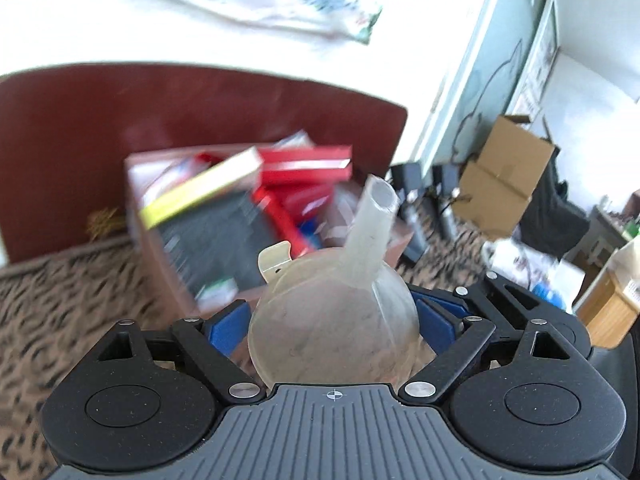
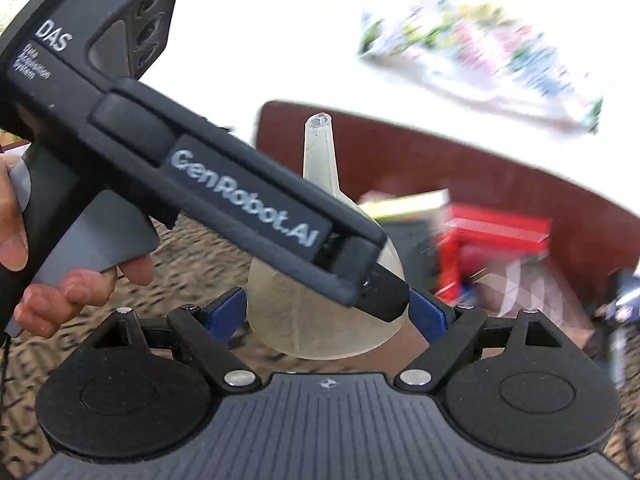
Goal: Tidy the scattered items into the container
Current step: 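Carry the funnel into the cardboard box and open the right gripper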
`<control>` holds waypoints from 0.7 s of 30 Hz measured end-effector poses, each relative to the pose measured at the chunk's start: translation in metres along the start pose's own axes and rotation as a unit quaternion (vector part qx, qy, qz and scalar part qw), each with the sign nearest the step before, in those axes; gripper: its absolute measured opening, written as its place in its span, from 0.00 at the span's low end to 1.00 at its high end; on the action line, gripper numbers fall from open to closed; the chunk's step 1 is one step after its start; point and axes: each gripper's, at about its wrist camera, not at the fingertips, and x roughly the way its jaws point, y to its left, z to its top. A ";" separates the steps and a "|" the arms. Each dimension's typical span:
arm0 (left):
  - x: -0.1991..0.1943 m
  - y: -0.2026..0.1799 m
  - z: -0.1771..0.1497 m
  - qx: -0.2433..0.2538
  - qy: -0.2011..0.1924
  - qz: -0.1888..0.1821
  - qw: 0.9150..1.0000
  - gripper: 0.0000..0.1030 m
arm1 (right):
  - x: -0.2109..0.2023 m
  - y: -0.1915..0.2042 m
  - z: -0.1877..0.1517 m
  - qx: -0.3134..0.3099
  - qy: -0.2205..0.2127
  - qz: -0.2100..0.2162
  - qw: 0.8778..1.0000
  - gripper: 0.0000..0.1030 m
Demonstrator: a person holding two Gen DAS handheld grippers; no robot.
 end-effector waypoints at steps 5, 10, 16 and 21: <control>0.034 -0.015 0.041 0.023 -0.014 -0.007 1.000 0.89 | 0.011 -0.048 0.019 0.013 -0.022 -0.031 0.999 0.87; 0.071 -0.018 0.071 0.042 -0.019 -0.001 0.999 0.89 | 0.037 -0.083 0.032 0.013 -0.033 -0.050 0.998 0.87; 0.116 0.004 0.089 0.043 -0.007 0.017 0.999 0.94 | 0.079 -0.116 0.034 0.036 -0.031 -0.039 0.998 0.87; 0.126 0.026 0.083 0.026 0.003 0.033 0.999 0.97 | 0.120 -0.129 0.027 0.050 0.005 -0.036 0.998 0.89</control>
